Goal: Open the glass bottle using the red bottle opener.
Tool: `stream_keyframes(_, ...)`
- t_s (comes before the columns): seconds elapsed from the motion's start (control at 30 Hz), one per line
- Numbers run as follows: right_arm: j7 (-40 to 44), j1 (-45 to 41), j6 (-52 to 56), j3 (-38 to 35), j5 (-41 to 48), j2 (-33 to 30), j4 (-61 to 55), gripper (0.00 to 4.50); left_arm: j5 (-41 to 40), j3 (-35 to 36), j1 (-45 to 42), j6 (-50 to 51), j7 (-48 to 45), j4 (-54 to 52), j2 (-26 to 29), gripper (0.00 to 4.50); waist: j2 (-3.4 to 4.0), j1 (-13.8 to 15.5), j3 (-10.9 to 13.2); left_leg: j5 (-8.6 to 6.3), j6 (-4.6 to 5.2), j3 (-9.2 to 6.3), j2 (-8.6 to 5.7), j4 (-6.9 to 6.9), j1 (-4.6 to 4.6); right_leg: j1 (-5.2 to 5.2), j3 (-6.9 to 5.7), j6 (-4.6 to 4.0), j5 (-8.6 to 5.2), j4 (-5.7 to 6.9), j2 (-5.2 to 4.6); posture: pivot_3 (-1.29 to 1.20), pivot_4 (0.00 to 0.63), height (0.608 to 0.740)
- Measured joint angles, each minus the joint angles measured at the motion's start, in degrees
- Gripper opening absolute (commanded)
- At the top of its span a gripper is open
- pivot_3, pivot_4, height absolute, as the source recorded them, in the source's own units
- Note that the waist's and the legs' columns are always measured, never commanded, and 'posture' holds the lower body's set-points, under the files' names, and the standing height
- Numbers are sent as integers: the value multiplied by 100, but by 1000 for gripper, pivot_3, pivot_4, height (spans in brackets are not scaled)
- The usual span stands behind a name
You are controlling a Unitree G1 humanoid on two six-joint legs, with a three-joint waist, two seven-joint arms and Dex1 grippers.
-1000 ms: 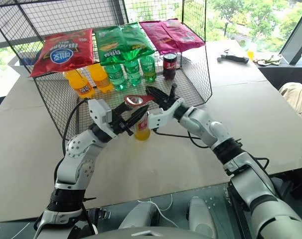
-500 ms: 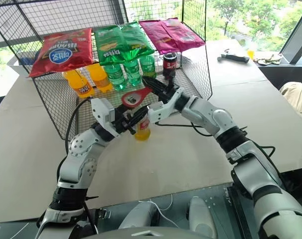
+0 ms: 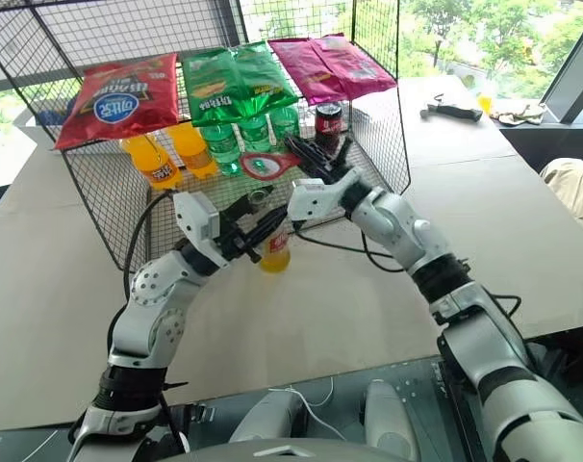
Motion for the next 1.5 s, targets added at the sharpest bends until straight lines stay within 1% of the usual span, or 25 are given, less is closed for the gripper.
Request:
stream_keyframes(0.03, 186, 96, 131, -98, 335, 108, -18, 0, -6, 8, 10, -1, -15, 0, 3, 1618, 2, -1, 2, 0, 0, 1, 0, 0, 0, 0, 1, 0, 0, 0, 0, 0, 150, 740)
stream_keyframes(0.07, 483, 279, 390, -344, 874, 299, -70, 0, -21, 18, 21, -11, -24, -3, 9, 1618, 2, -1, 2, 0, 0, -3, 5, 0, 0, 1, -1, 0, 0, -1, 1, 0, 150, 740)
stream_keyframes(0.13, 889, 603, 781, -535, 1531, 508, -232, 0, -32, 22, 44, -30, -28, -10, 11, 1618, 4, 3, 2, 0, 1, -7, 9, -3, 0, 0, -4, 0, 0, -1, 1, 0, 150, 740)
stream_keyframes(0.2, 1167, 949, 1152, -626, 1928, 628, -433, 0, -38, 27, 52, -54, -29, -20, 12, 1618, 13, 5, 8, -1, 2, -6, 9, -4, -1, 0, -3, 0, 0, -2, 0, 0, 150, 740)
stream_keyframes(0.33, 1425, 1355, 1845, -856, 2415, 741, -879, 0, -41, 45, 60, -89, -35, -18, 25, 1618, 21, 0, 13, -1, 1, -4, 10, -5, -1, -2, -4, 0, 0, -1, 2, 0, 150, 740)
stream_keyframes(0.43, 1427, 1529, 2083, -960, 2509, 753, -1142, 0, -47, 57, 78, -128, -42, -11, 28, 1618, 20, 0, 12, -1, 1, -5, 10, -5, 0, -2, -5, 0, 0, -1, 4, 0, 150, 740)
stream_keyframes(0.5, 1422, 1682, 2233, -979, 2515, 752, -1246, 0, -36, 66, 105, -133, -48, 14, 66, 2628, 21, -2, 13, -1, 1, -2, 10, -5, 0, -3, -4, 0, 0, -1, 3, 0, 150, 740)
stream_keyframes(0.53, 1421, 1716, 2265, -979, 2514, 755, -1263, 0, -18, 52, 150, -95, -53, 121, 100, 3071, 24, -5, 15, -1, 1, 0, 8, -5, -1, -5, -3, 1, 0, -1, 4, 0, 150, 740)
stream_keyframes(0.57, 1416, 1745, 2303, -979, 2513, 749, -1284, 0, 27, 37, 226, -29, -55, 248, 102, 3308, 23, -9, 19, -1, 1, 1, 6, -5, -5, -10, -2, 1, 0, -1, 4, 0, 150, 740)
stream_keyframes(0.63, 1402, 1789, 2371, -1000, 2507, 736, -1342, 0, 79, -10, 344, 56, -64, 447, 100, 4282, 13, -12, 40, -1, 1, -2, 2, -5, -15, -19, -3, 1, 0, -1, 5, 0, 150, 740)
stream_keyframes(0.67, 1399, 1801, 2395, -1017, 2504, 734, -1380, 0, 90, -18, 356, 80, -72, 487, 99, 4396, 7, -11, 48, -1, 0, -3, 3, -6, -20, -26, -3, 1, 0, -1, 5, 0, 150, 740)
stream_keyframes(0.87, 1421, 1893, 2517, -1030, 2489, 742, -1563, 0, 86, -14, 336, 103, -115, 480, 99, 4396, 5, -2, 54, -1, 0, -1, 11, -19, -27, -33, -3, 0, 0, -20, 1, 0, 150, 740)
stream_keyframes(0.93, 1538, 2030, 2691, -1026, 2517, 730, -1710, 0, 91, -8, 364, 99, -146, 474, 133, 4396, 5, -4, 54, -1, 0, 0, 12, -27, -27, -35, -3, 0, 0, -25, 1, 0, 150, 740)
stream_keyframes(1.03, 1775, 2314, 3238, -1031, 2709, 704, -2035, 0, 95, 9, 501, 90, -168, 416, 185, 4396, 5, -3, 54, -1, 0, 6, 16, -36, -28, -43, 1, 0, -1, -25, 1, 0, 150, 740)
stream_keyframes(1.1, 1913, 2533, 3588, -1035, 2819, 636, -2344, 875, 93, 13, 638, 88, -203, 345, 234, 4500, 5, -1, 55, -1, 0, 8, 18, -40, -29, -46, 2, 0, -1, -26, 1, 0, 150, 740)
stream_keyframes(1.13, 1958, 2615, 3691, -1035, 2842, 586, -2454, 1097, 91, 14, 688, 88, -212, 335, 264, 4500, 5, -1, 55, -1, 0, 8, 18, -40, -30, -46, 2, -1, -1, -26, 1, 0, 150, 740)
stream_keyframes(1.2, 2021, 2849, 3883, -1070, 2857, 437, -2757, 2029, 81, 51, 875, 89, -231, 227, 373, 4500, 5, 3, 55, -1, 0, 9, 19, -41, -31, -47, 2, 0, -1, -27, 1, 0, 150, 740)
stream_keyframes(1.27, 2028, 3006, 4038, -1151, 2877, 340, -2965, 3063, 64, 115, 1010, 90, -266, 149, 460, 4500, 5, 6, 56, -1, 0, 10, 19, -41, -31, -47, 2, 0, -1, -27, 1, 0, 150, 740)
stream_keyframes(1.37, 2112, 3291, 4253, -1268, 2933, 93, -3403, 4389, 31, 285, 1237, 102, -274, -43, 596, 4500, 4, 7, 56, -1, 0, 10, 20, -41, -31, -47, 1, 0, -1, -26, 1, 0, 150, 740)
stream_keyframes(1.4, 2166, 3409, 4351, -1332, 2976, -13, -3567, 4460, -15, 358, 1348, 117, -277, -129, 662, 4500, 4, 8, 56, -1, 0, 10, 21, -41, -31, -47, 1, 0, -1, -27, 0, 0, 150, 740)
stream_keyframes(1.5, 2287, 3641, 4546, -1408, 3075, -228, -3877, 4460, -88, 483, 1631, 173, -307, -329, 784, 4500, 3, 8, 58, -2, 1, 12, 23, -41, -31, -46, 1, 0, -1, -28, 0, 0, 150, 740)
